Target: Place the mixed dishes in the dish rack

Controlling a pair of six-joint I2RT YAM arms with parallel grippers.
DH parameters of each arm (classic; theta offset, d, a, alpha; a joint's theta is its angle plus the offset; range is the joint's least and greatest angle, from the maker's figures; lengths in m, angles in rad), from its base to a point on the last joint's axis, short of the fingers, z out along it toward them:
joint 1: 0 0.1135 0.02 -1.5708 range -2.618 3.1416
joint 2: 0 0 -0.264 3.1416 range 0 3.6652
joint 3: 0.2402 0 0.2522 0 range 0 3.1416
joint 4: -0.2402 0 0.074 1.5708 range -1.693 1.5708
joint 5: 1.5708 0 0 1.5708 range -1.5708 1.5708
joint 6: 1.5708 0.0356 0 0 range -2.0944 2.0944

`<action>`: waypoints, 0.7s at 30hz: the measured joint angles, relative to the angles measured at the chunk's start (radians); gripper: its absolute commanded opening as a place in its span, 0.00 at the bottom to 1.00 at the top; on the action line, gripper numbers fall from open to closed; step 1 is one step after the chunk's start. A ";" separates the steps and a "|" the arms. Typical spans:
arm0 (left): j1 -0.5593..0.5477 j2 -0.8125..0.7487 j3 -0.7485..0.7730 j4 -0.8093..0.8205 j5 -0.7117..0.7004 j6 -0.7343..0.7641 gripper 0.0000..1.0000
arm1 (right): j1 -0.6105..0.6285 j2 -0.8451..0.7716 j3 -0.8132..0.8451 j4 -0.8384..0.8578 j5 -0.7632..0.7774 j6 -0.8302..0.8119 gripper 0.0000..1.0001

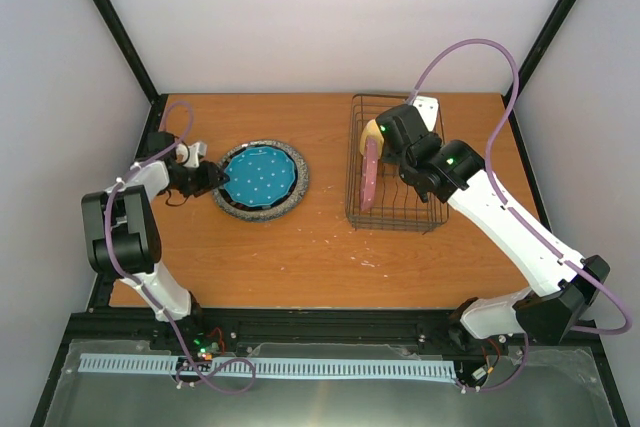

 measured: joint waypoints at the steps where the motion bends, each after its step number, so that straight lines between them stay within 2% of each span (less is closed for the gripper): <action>1: -0.002 0.005 0.001 -0.002 0.001 0.001 0.43 | 0.000 0.000 0.000 0.002 -0.002 -0.002 0.52; 11: -0.065 0.093 0.038 -0.009 0.008 0.004 0.40 | -0.006 0.000 -0.001 0.019 -0.017 -0.013 0.52; 16: -0.087 0.129 0.063 -0.009 -0.004 0.006 0.25 | -0.012 -0.006 -0.016 0.019 -0.018 -0.014 0.52; 21: -0.091 0.155 0.071 -0.008 -0.013 0.010 0.03 | -0.017 -0.010 -0.017 0.019 -0.018 -0.014 0.52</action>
